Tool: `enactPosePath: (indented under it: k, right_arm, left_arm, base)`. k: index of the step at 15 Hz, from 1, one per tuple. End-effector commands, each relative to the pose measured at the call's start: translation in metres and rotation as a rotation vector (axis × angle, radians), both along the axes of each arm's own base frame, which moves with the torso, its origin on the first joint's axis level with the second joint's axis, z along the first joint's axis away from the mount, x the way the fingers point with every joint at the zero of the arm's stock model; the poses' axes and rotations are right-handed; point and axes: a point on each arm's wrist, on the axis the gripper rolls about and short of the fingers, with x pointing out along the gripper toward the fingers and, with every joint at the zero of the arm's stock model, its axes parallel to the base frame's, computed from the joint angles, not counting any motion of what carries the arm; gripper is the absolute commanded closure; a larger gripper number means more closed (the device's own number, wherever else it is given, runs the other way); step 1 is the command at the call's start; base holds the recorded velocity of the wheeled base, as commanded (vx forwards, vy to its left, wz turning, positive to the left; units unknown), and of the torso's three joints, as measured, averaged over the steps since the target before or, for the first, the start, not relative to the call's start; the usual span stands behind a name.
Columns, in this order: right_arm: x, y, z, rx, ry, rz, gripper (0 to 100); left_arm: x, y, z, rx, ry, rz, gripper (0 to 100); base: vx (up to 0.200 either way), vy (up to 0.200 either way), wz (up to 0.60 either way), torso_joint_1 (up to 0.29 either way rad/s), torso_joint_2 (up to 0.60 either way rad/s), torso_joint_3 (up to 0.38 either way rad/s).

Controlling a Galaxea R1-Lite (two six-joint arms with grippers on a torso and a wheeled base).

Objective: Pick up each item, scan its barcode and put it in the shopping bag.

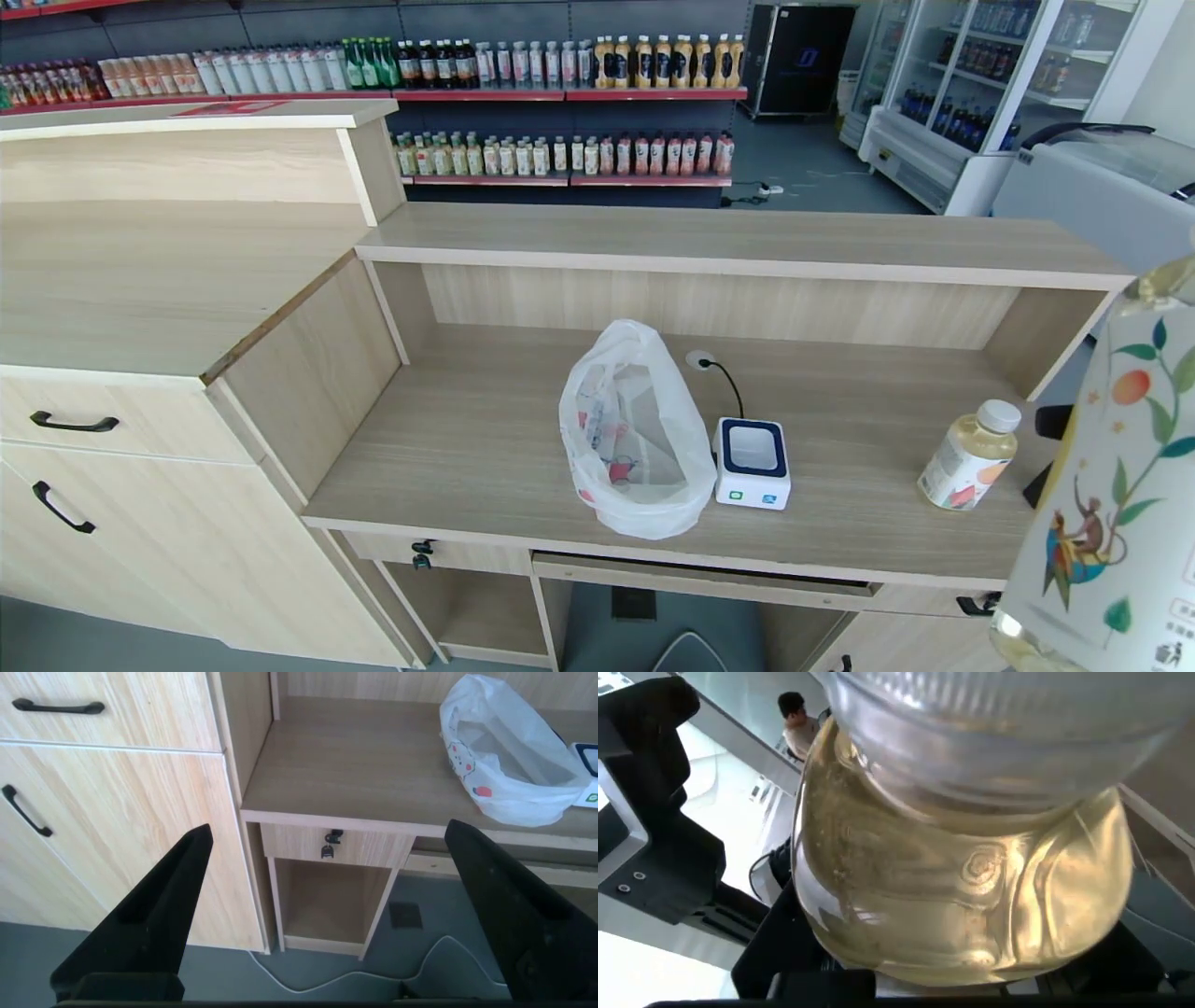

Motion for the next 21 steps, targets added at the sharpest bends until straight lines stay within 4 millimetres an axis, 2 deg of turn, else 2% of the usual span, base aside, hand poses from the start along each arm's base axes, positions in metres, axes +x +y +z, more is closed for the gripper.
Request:
enactPosePath:
  k: [1, 8, 14, 15, 16, 17, 18, 19, 21]
  right_arm:
    - [-0.005, -0.001, -0.002, 0.000, -0.002, 0.003, 100]
    - [-0.006, -0.001, -0.007, -0.004, 0.016, 0.005, 100]
    - [-0.002, -0.002, -0.008, -0.007, 0.017, -0.070, 100]
    - [0.005, -0.002, -0.010, -0.016, 0.005, -0.127, 100]
    - [0.023, -0.003, -0.015, -0.053, -0.063, -0.245, 100]
    - [0.051, -0.005, -0.028, -0.150, -0.159, -0.399, 100]
    - [0.081, -0.015, -0.043, -0.296, -0.246, -0.586, 100]
    - [0.103, -0.032, -0.056, -0.381, -0.285, -0.695, 100]
    - [0.128, -0.054, -0.079, -0.458, -0.366, -0.774, 100]
  left_arm:
    - [0.000, 0.000, 0.000, 0.000, -0.001, 0.000, 0]
    - [0.000, 0.000, 0.000, 0.000, -0.001, 0.000, 0]
    - [0.000, 0.000, 0.000, 0.000, -0.001, 0.000, 0]
    - [0.000, 0.000, 0.000, 0.000, -0.001, 0.000, 0]
    - [0.000, 0.000, 0.000, -0.002, -0.001, 0.000, 0]
    - [0.000, 0.000, 0.000, 0.000, -0.001, 0.000, 0]
    - [0.000, 0.000, 0.000, 0.000, -0.001, 0.000, 0]
    - [0.000, 0.000, 0.000, 0.000, -0.001, 0.000, 0]
    - [0.000, 0.000, 0.000, 0.000, -0.001, 0.000, 0]
  base:
    - [0.000, 0.000, 0.00, 0.000, 0.00, 0.000]
    - [0.000, 0.000, 0.00, 0.000, 0.00, 0.000]
    - [0.000, 0.000, 0.00, 0.000, 0.00, 0.000]
    - [0.000, 0.000, 0.00, 0.000, 0.00, 0.000]
    - [0.000, 0.000, 0.00, 0.000, 0.00, 0.000]
    - [0.000, 0.000, 0.00, 0.000, 0.00, 0.000]
    - [0.000, 0.000, 0.00, 0.000, 0.00, 0.000]
    - [0.000, 0.000, 0.00, 0.000, 0.00, 0.000]
    - [0.000, 0.000, 0.00, 0.000, 0.00, 0.000]
